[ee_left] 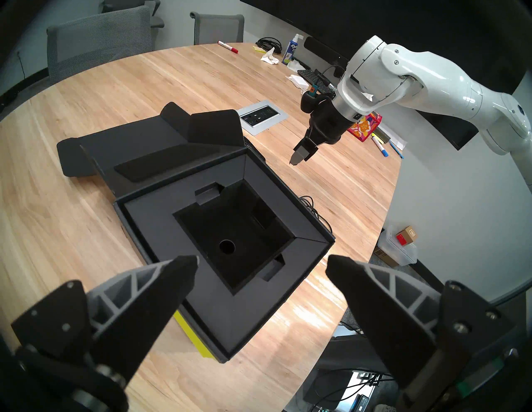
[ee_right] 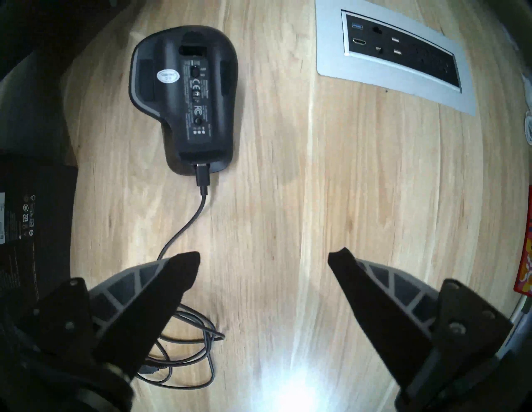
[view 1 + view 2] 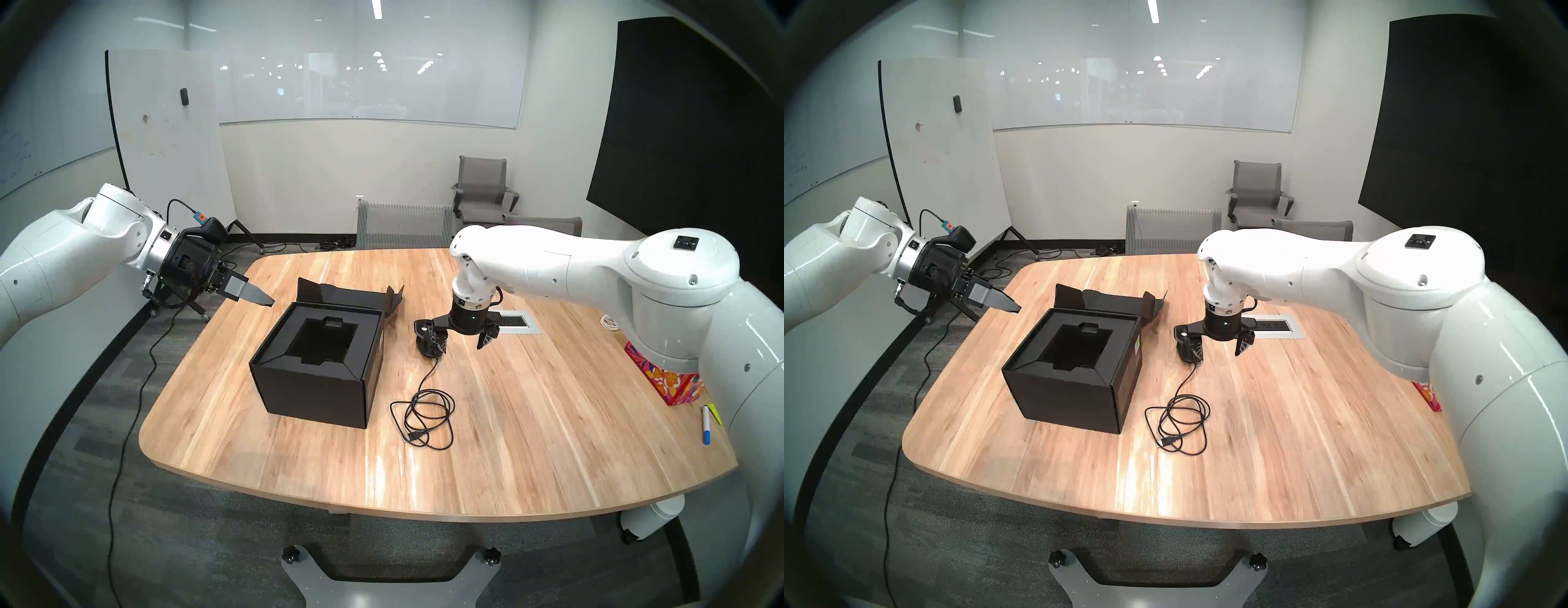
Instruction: Open the box and place the mouse inside
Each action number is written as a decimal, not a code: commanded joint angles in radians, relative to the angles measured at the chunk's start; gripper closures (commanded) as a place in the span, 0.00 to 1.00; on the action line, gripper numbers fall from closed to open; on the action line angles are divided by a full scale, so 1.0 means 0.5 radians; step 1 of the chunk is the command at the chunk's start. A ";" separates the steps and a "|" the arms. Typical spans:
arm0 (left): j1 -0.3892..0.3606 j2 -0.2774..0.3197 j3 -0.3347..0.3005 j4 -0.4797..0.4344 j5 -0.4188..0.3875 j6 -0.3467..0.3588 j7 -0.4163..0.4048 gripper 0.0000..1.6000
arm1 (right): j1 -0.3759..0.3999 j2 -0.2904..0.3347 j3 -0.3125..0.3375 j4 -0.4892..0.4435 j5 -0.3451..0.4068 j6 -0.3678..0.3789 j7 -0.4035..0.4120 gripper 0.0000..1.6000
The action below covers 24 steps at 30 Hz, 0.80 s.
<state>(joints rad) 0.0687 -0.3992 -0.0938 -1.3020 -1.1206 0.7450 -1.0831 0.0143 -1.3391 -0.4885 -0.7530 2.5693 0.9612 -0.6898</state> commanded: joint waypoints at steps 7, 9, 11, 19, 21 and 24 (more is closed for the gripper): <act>-0.040 -0.002 -0.026 -0.001 -0.015 -0.002 -0.049 0.00 | 0.025 -0.195 -0.115 0.278 -0.353 -0.003 0.466 0.00; -0.040 -0.002 -0.026 -0.001 -0.016 -0.002 -0.049 0.00 | 0.021 -0.218 -0.134 0.317 -0.402 -0.003 0.538 0.00; -0.040 -0.002 -0.025 -0.002 -0.016 -0.002 -0.048 0.00 | 0.015 -0.245 -0.153 0.358 -0.457 -0.003 0.616 0.00; -0.042 -0.002 -0.023 -0.001 -0.017 -0.002 -0.048 0.00 | -0.019 -0.326 -0.221 0.527 -0.663 -0.003 0.926 0.00; -0.042 -0.002 -0.023 -0.001 -0.017 -0.002 -0.049 0.00 | -0.029 -0.343 -0.234 0.566 -0.713 -0.003 0.995 0.00; -0.043 -0.003 -0.022 -0.001 -0.017 -0.002 -0.049 0.00 | -0.044 -0.365 -0.263 0.616 -0.784 -0.003 1.108 0.00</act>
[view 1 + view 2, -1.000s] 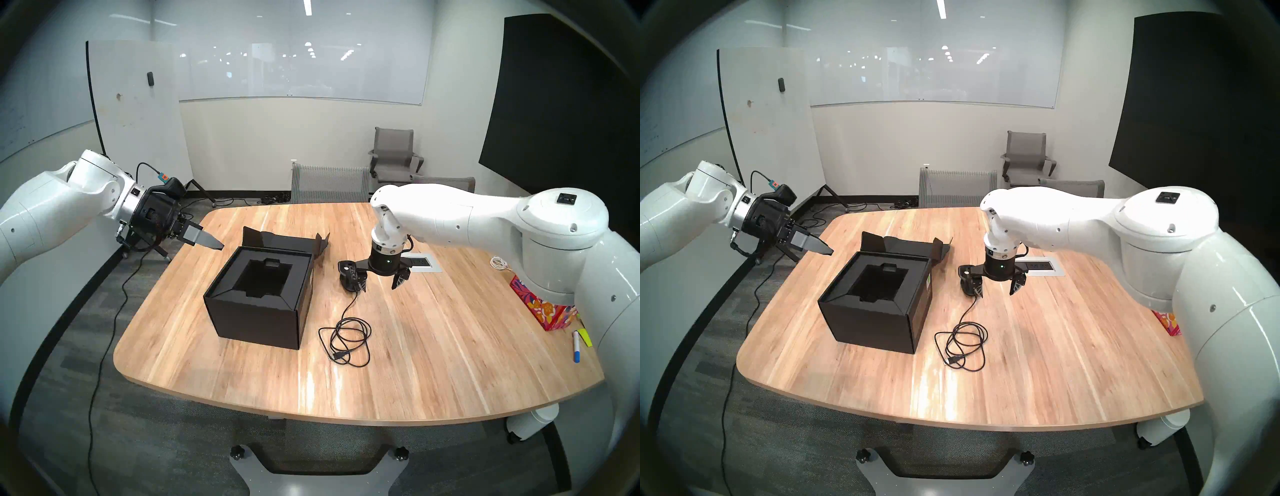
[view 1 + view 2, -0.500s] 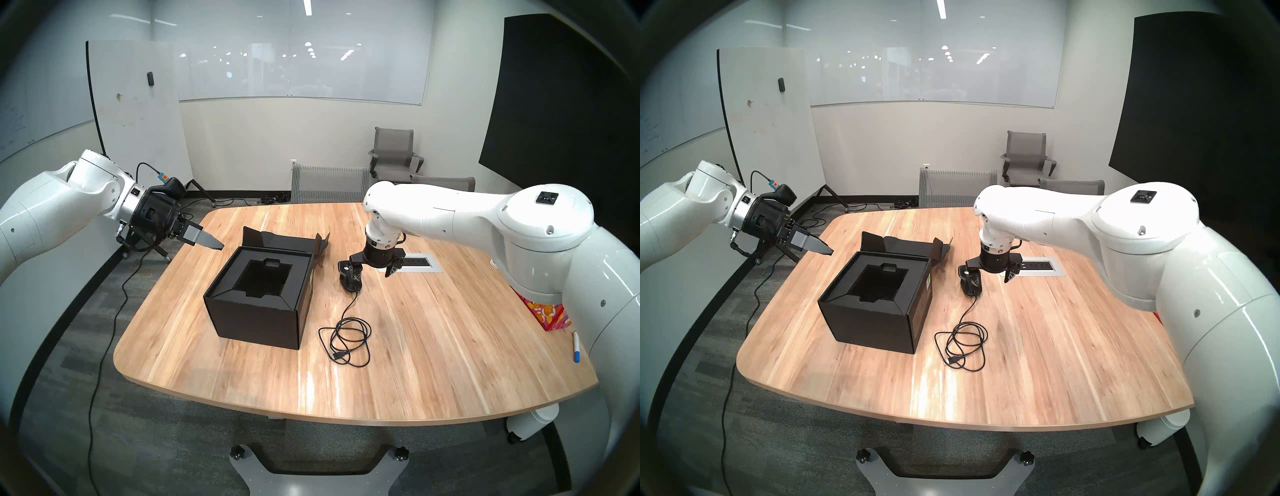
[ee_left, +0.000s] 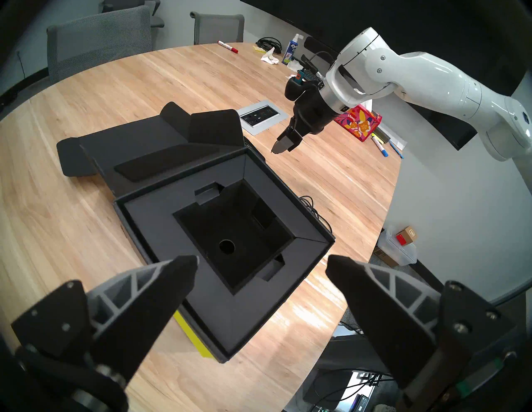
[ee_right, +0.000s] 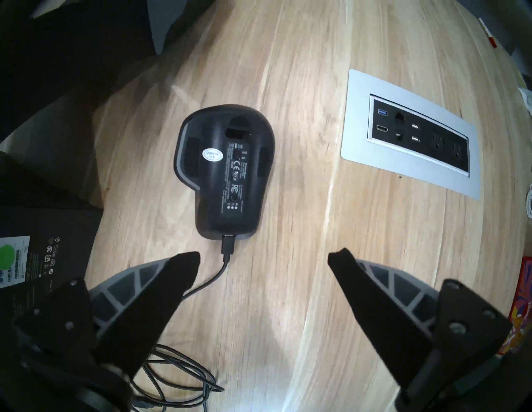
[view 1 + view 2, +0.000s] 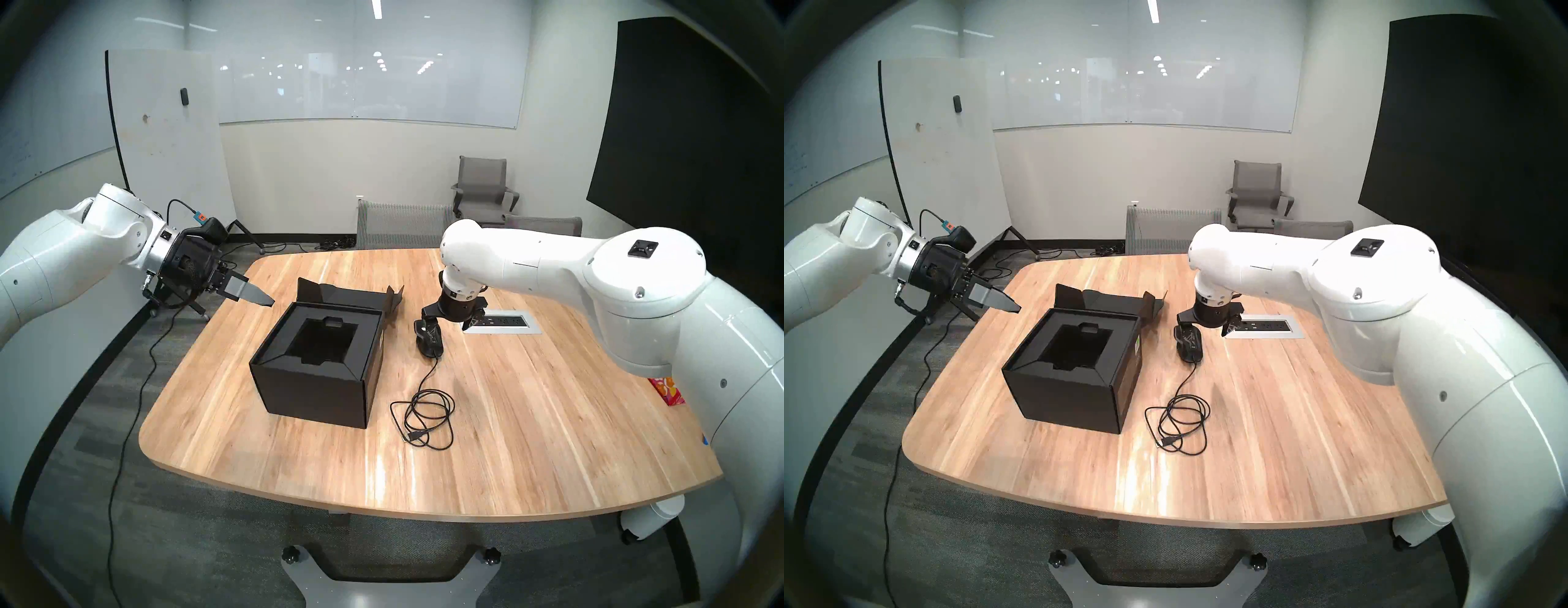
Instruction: Open the box and place the mouse inside
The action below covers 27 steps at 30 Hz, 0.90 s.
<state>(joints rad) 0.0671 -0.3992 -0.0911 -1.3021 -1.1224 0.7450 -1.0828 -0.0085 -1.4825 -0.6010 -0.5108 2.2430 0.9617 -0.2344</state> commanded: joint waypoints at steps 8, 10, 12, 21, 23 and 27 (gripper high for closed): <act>-0.041 -0.003 -0.026 0.000 -0.014 -0.002 -0.050 0.00 | -0.041 -0.129 -0.102 0.250 -0.305 -0.023 0.475 0.00; -0.041 -0.003 -0.025 0.000 -0.014 -0.002 -0.050 0.00 | -0.052 -0.141 -0.126 0.287 -0.353 -0.038 0.568 0.00; -0.042 -0.003 -0.025 0.000 -0.014 -0.003 -0.051 0.00 | -0.062 -0.153 -0.145 0.318 -0.392 -0.052 0.637 0.00; -0.043 -0.003 -0.023 0.000 -0.015 -0.003 -0.050 0.00 | -0.115 -0.206 -0.211 0.455 -0.522 -0.125 0.876 0.00; -0.043 -0.003 -0.023 0.000 -0.015 -0.003 -0.050 0.00 | -0.128 -0.214 -0.222 0.478 -0.540 -0.140 0.912 0.00; -0.043 -0.002 -0.022 0.000 -0.016 -0.003 -0.049 0.00 | -0.150 -0.232 -0.243 0.527 -0.576 -0.169 0.987 0.00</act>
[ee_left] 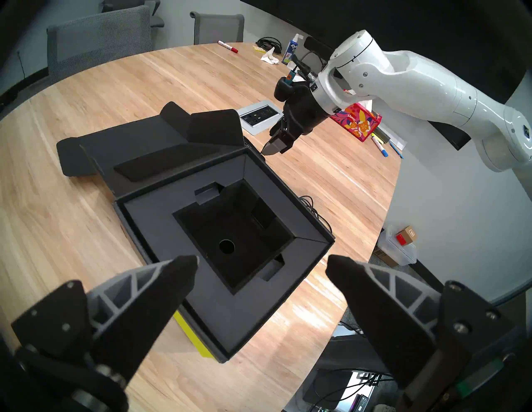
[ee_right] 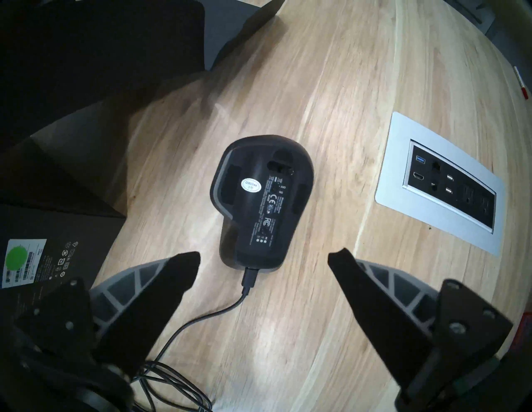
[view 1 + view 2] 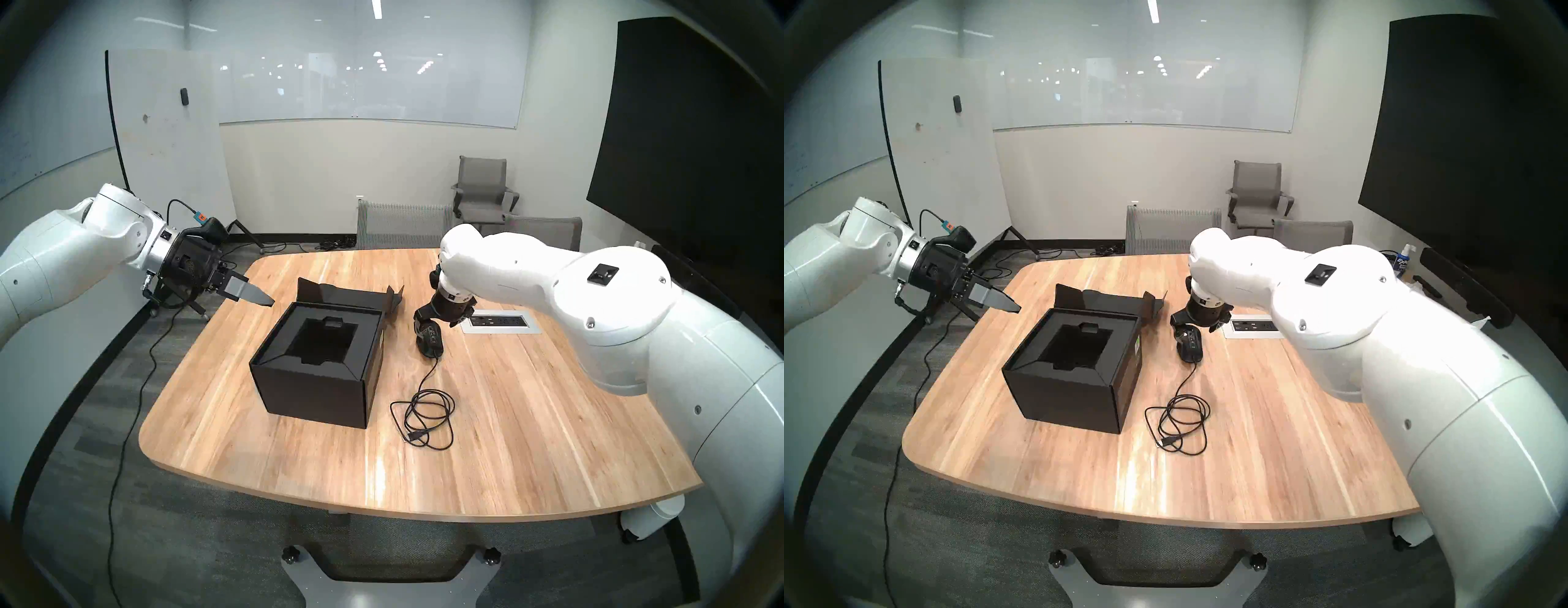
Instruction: Open the box and place the mouse inside
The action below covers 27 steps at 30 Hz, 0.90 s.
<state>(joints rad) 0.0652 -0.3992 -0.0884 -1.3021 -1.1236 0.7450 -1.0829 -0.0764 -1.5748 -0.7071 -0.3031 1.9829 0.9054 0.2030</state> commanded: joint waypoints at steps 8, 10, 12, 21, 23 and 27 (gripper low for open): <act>-0.040 -0.002 -0.027 -0.001 -0.014 -0.003 -0.047 0.00 | -0.059 -0.076 -0.058 0.190 -0.108 -0.097 0.215 0.00; -0.040 -0.002 -0.027 -0.001 -0.015 -0.003 -0.046 0.00 | -0.068 -0.082 -0.061 0.208 -0.115 -0.096 0.234 0.00; -0.040 -0.002 -0.026 -0.002 -0.015 -0.003 -0.046 0.00 | -0.075 -0.087 -0.061 0.224 -0.119 -0.093 0.246 0.00; -0.041 -0.002 -0.026 -0.002 -0.016 -0.003 -0.044 0.00 | -0.111 -0.103 -0.054 0.283 -0.134 -0.076 0.292 0.00; -0.041 -0.002 -0.025 -0.002 -0.017 -0.003 -0.043 0.00 | -0.117 -0.108 -0.054 0.292 -0.140 -0.079 0.300 0.00; -0.041 -0.001 -0.025 -0.003 -0.017 -0.003 -0.042 0.00 | -0.121 -0.115 -0.055 0.306 -0.150 -0.076 0.313 0.00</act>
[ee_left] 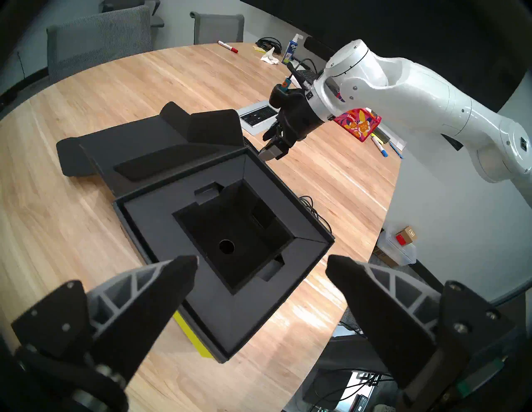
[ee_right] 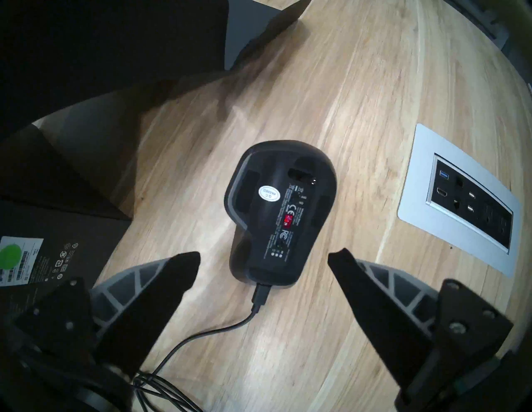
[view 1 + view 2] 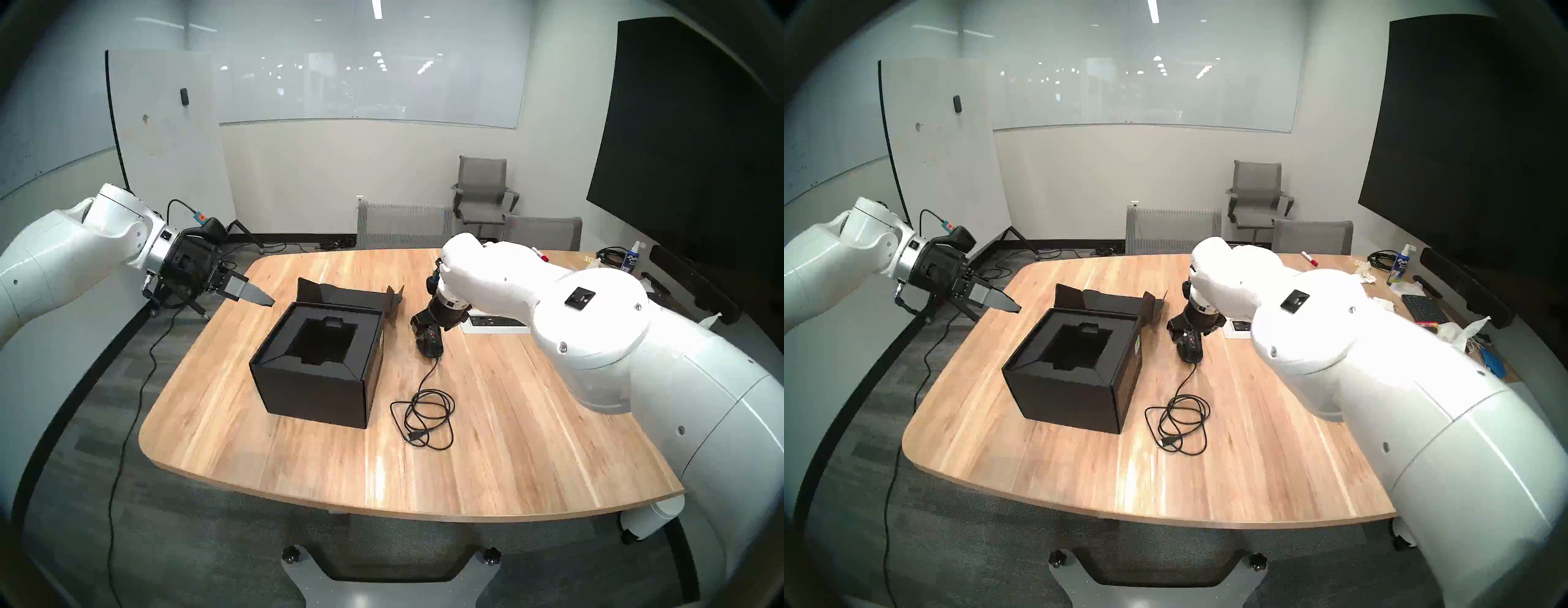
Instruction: Open the box and place the mouse inside
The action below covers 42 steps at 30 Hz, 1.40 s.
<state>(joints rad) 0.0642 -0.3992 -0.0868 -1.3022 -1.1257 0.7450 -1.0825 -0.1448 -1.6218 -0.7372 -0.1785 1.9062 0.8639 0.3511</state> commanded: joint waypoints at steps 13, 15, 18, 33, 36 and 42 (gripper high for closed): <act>-0.039 -0.001 -0.028 -0.004 -0.015 -0.003 -0.039 0.00 | -0.012 -0.030 0.020 0.098 -0.011 -0.002 0.044 0.00; -0.039 -0.001 -0.027 -0.004 -0.015 -0.003 -0.038 0.00 | -0.015 -0.031 0.025 0.104 -0.009 0.001 0.044 0.00; -0.039 -0.001 -0.027 -0.004 -0.016 -0.003 -0.037 0.00 | -0.018 -0.031 0.036 0.112 -0.004 0.006 0.041 0.00; -0.039 -0.001 -0.026 -0.005 -0.017 -0.003 -0.036 0.00 | -0.039 -0.011 0.107 0.127 0.039 0.044 -0.011 0.00; -0.040 -0.001 -0.026 -0.004 -0.017 -0.003 -0.036 0.00 | -0.042 -0.008 0.121 0.129 0.047 0.055 -0.027 0.00; -0.040 -0.001 -0.026 -0.004 -0.017 -0.003 -0.037 0.00 | -0.047 -0.004 0.146 0.130 0.060 0.072 -0.056 0.00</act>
<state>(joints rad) 0.0636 -0.3992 -0.0854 -1.3026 -1.1281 0.7450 -1.0819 -0.1843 -1.6286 -0.6723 -0.1268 1.9280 0.8989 0.3355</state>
